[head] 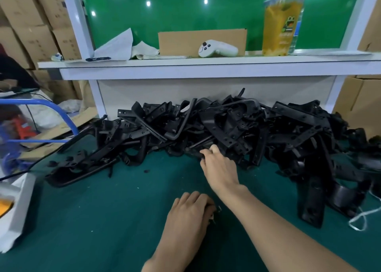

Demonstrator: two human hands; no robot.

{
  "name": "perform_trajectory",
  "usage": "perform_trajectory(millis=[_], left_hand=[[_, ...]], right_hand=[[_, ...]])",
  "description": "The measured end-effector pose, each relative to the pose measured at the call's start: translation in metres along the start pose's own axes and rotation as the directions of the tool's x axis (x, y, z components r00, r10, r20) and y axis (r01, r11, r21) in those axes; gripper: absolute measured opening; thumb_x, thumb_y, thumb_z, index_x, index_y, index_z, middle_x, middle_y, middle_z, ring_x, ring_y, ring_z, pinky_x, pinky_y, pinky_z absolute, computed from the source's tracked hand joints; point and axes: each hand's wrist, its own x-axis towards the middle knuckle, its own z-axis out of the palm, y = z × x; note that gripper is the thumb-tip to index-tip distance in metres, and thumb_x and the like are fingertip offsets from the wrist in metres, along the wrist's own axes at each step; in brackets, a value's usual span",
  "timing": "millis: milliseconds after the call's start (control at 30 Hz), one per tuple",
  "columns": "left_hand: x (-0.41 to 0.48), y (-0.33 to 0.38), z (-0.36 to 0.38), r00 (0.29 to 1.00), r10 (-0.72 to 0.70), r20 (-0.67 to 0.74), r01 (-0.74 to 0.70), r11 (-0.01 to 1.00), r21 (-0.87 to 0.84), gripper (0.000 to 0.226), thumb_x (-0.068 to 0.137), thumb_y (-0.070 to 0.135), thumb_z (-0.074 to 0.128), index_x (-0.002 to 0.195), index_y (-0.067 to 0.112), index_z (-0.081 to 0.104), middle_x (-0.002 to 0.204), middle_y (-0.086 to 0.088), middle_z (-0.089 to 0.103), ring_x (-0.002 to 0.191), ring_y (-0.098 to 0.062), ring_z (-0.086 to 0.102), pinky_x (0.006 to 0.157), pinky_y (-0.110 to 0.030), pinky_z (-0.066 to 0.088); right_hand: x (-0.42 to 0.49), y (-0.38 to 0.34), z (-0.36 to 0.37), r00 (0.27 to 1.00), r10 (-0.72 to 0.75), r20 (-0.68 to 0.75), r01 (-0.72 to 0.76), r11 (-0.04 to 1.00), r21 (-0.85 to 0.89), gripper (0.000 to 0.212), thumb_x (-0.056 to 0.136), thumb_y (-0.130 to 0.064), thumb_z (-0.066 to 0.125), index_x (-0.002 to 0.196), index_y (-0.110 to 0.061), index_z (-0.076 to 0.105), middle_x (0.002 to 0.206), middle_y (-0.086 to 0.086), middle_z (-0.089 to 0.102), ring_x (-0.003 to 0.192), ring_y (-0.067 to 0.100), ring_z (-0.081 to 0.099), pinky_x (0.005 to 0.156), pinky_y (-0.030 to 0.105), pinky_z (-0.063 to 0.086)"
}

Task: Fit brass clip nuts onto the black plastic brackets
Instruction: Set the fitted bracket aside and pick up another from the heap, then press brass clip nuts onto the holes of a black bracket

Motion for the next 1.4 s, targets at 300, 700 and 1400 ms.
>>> perform_trajectory(millis=[300,700,1400], left_hand=[[-0.007,0.009,-0.017,0.963,-0.117,-0.242,0.05,0.962,-0.267,0.011,0.098,0.029,0.062,0.102,0.036,0.07,0.095,0.024,0.066,0.093,-0.002,0.056,0.088,-0.019,0.038],[-0.013,0.026,-0.026,0.93,-0.366,0.034,0.207,0.446,-0.87,0.027,0.103,0.016,0.054,0.114,0.034,0.071,0.093,0.002,0.075,0.083,-0.011,0.069,0.078,-0.014,0.051],[-0.006,0.017,-0.023,0.91,-0.368,0.191,0.212,0.018,-0.977,0.031,0.09,0.025,0.063,0.12,0.018,0.069,0.114,-0.016,0.074,0.089,-0.024,0.072,0.084,-0.037,0.049]], right_hand=[[-0.022,0.008,-0.1,0.91,0.288,-0.298,0.147,0.448,0.882,0.024,0.095,-0.026,0.065,0.115,-0.034,0.054,0.079,-0.016,0.061,0.06,-0.005,0.053,0.053,0.008,0.039],[-0.091,0.076,-0.106,0.873,0.464,-0.149,-0.057,0.401,0.914,0.023,0.097,-0.036,0.061,0.12,-0.038,0.062,0.065,-0.014,0.064,0.051,0.005,0.055,0.052,0.021,0.046],[-0.122,0.05,-0.059,0.958,0.131,-0.257,-0.024,0.924,0.382,0.023,0.097,-0.035,0.051,0.118,-0.035,0.061,0.064,-0.021,0.053,0.048,0.002,0.045,0.046,0.017,0.033]])
